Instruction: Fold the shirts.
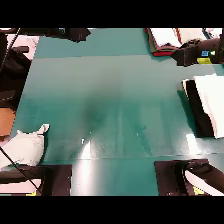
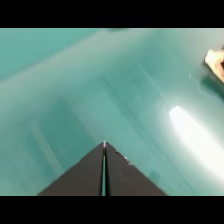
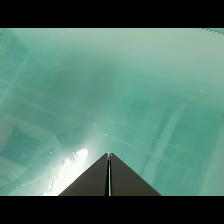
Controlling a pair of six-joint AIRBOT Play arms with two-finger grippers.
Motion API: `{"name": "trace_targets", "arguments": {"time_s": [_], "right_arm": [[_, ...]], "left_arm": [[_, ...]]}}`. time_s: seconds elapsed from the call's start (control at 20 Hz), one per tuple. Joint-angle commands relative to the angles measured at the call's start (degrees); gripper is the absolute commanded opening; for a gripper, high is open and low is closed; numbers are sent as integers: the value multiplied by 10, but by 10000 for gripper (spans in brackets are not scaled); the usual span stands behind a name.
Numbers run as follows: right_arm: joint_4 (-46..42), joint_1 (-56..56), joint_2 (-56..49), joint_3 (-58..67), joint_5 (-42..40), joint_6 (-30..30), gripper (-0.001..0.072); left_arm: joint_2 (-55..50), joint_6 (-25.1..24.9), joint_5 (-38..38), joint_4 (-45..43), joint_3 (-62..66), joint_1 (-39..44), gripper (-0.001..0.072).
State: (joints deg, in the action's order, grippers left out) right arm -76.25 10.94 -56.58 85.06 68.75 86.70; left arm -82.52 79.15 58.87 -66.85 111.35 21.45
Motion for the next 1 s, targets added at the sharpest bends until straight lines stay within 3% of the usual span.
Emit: {"name": "trace_targets", "arguments": {"time_s": [0.0,0.2,0.55,0.6,0.65,0.7,0.95], "right_arm": [[1,0,0,0,2,0,18],[1,0,0,0,3,0,19],[1,0,0,0,3,0,19],[1,0,0,0,3,0,18],[1,0,0,0,3,0,19],[1,0,0,-5,-3,0,18],[2,0,0,-45,-13,0,19]], "left_arm": [[13,10,46,-2,0,-28,25],[72,23,238,-20,-30,-157,24],[310,24,302,-214,-383,-350,28],[330,26,314,-245,-448,-364,176],[346,40,314,-266,-504,-372,500],[352,61,311,-284,-558,-378,641],[353,81,236,-305,-736,-381,640]]}}
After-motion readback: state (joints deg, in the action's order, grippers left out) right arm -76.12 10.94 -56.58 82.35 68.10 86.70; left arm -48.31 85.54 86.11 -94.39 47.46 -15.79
